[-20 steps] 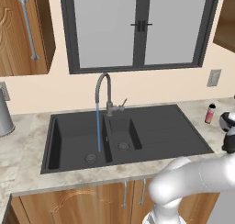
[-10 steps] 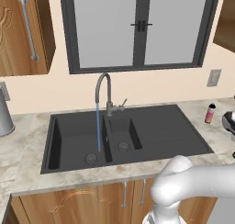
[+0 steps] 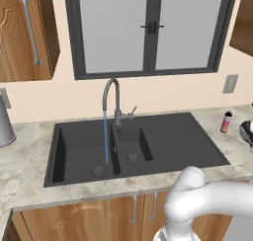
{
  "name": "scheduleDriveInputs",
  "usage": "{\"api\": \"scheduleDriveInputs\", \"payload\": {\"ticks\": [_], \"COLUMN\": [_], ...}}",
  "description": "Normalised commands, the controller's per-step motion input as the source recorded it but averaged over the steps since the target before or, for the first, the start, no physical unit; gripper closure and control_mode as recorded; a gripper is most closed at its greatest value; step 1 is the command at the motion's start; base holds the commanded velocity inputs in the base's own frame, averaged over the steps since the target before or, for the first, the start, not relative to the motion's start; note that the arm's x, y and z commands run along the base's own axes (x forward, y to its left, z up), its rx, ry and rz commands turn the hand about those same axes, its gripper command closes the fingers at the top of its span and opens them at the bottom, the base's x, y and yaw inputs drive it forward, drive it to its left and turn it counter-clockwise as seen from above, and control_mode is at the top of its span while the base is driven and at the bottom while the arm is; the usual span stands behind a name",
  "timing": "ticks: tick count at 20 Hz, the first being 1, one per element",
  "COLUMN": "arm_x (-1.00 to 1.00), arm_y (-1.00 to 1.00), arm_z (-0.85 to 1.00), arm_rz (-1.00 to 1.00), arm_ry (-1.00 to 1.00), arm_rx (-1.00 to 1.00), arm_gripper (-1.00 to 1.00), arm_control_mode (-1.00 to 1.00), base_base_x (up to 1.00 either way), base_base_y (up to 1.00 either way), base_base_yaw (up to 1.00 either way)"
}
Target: Turn on the sink faucet. Then move the broccoli from the counter to the sink. Turn off the sink. Move the vegetable from the sink to the pot next to the stove. Finally move the pot to the rear right burner.
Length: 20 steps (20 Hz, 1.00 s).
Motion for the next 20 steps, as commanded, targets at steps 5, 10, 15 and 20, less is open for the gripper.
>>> {"api": "scheduleDriveInputs", "payload": {"ticks": [5,10,15,20], "arm_x": [0.00,0.00,0.00,0.00], "arm_y": [-0.18,-0.10,0.03,0.02], "arm_z": [-0.22,-0.30,-0.42,-0.48], "arm_rz": [0.09,0.07,0.06,0.07], "arm_ry": [0.00,0.02,0.04,0.02], "arm_rx": [0.05,0.03,0.01,0.05], "arm_gripper": [-1.00,-1.00,1.00,1.00], "arm_control_mode": [-1.00,-1.00,-1.00,-1.00], "base_base_x": [0.00,0.00,0.00,0.00], "base_base_y": [0.00,0.00,0.00,0.00], "base_base_yaw": [0.00,0.00,0.00,0.00]}}
